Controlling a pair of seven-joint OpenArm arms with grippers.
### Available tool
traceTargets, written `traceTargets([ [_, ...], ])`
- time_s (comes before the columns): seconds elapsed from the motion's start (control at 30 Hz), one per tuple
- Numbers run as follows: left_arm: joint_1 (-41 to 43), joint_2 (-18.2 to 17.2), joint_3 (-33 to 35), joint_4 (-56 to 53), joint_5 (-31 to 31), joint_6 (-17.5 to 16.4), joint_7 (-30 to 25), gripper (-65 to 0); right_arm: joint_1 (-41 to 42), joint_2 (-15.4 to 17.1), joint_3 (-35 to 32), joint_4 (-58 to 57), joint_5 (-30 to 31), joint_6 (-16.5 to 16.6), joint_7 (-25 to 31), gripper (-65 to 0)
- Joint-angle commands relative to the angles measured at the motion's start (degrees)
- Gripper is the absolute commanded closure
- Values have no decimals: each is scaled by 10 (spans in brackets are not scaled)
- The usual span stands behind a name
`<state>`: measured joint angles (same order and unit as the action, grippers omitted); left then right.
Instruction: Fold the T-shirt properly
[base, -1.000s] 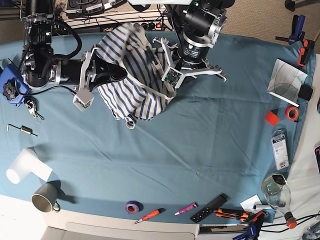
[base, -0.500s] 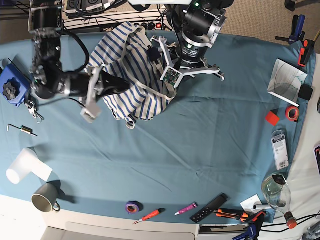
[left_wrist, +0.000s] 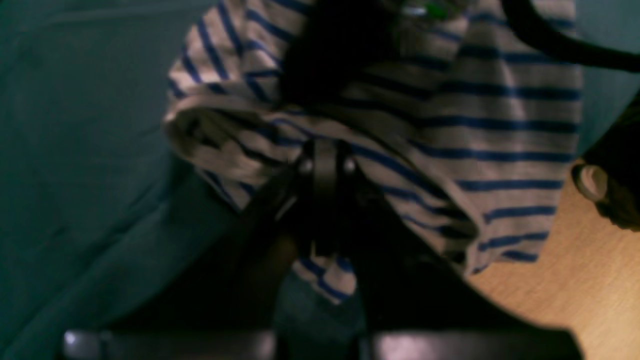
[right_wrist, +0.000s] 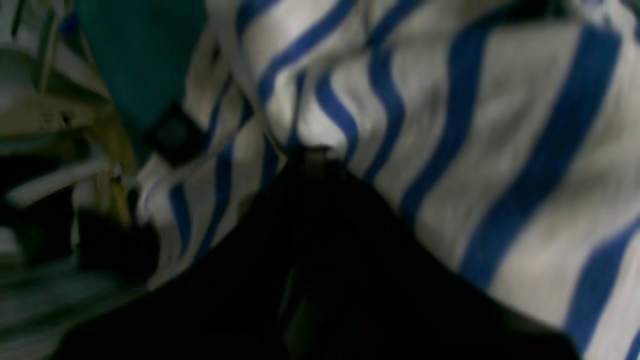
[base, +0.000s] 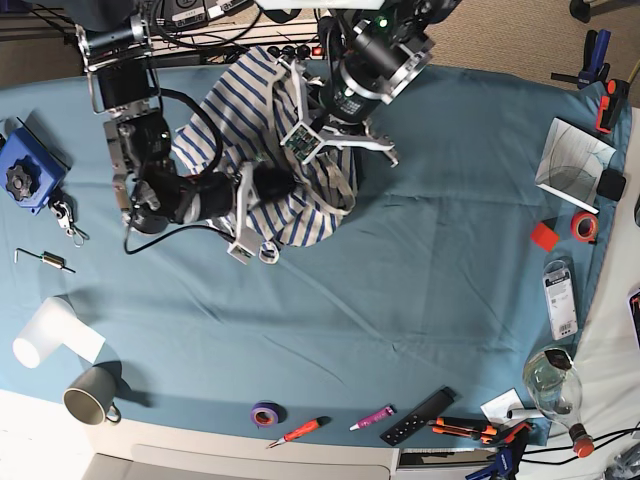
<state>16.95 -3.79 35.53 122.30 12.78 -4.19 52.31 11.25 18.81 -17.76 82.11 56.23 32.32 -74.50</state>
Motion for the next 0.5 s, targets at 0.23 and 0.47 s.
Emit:
traceTargets([
  [0.23,-1,12,10,14,83,60,31,0,42,-10,20,28,-6,-17,-55,0],
  [0.47,-1,10,10,26,202,113,68,0,39,-10,160,97,-17,-12,-55,0],
])
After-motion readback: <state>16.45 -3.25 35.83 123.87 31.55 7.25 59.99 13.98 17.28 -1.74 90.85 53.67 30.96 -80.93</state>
